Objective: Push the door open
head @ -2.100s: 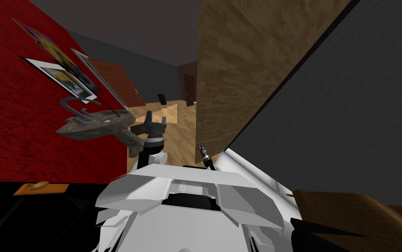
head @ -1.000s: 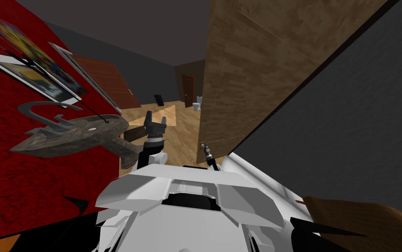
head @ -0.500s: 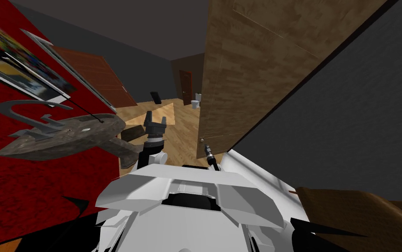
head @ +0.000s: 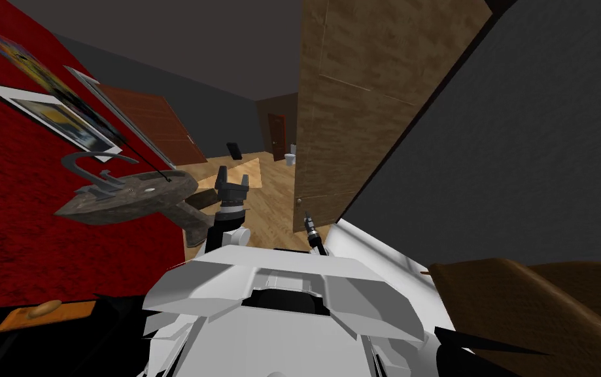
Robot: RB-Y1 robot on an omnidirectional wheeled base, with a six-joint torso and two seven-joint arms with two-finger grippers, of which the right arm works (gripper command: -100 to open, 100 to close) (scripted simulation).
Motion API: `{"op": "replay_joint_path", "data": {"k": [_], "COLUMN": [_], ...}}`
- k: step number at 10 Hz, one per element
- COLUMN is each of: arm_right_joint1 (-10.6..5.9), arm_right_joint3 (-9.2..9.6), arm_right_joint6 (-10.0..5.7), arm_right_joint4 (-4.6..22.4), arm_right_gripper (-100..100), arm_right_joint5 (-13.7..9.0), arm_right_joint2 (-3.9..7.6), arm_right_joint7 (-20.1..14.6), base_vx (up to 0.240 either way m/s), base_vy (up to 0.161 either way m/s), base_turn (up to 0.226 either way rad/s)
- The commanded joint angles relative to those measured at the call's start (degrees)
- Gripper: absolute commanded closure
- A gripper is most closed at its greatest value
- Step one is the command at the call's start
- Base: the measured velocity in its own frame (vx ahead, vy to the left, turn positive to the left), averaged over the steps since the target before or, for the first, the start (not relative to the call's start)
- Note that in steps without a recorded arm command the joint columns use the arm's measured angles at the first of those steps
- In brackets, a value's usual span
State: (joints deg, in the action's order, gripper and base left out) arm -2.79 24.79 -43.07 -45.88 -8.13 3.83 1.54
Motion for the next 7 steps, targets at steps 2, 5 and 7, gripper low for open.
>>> {"op": "replay_joint_path", "data": {"k": [2,5,7], "arm_right_joint1": [0.01,0.04,0.05], "arm_right_joint3": [-0.20,-0.56,-0.79], "arm_right_joint6": [-0.45,-1.23,-1.75], "arm_right_joint4": [0.26,0.72,1.03], "arm_right_gripper": [-100,-100,-100], "arm_right_joint5": [-0.07,-0.18,-0.26], "arm_right_joint2": [0.20,0.21,0.04], "arm_right_joint7": [0.13,0.34,0.49], "base_vx": [0.138,0.204,0.214], "base_vy": [0.057,0.081,0.089], "base_turn": [0.025,0.027,0.028]}}
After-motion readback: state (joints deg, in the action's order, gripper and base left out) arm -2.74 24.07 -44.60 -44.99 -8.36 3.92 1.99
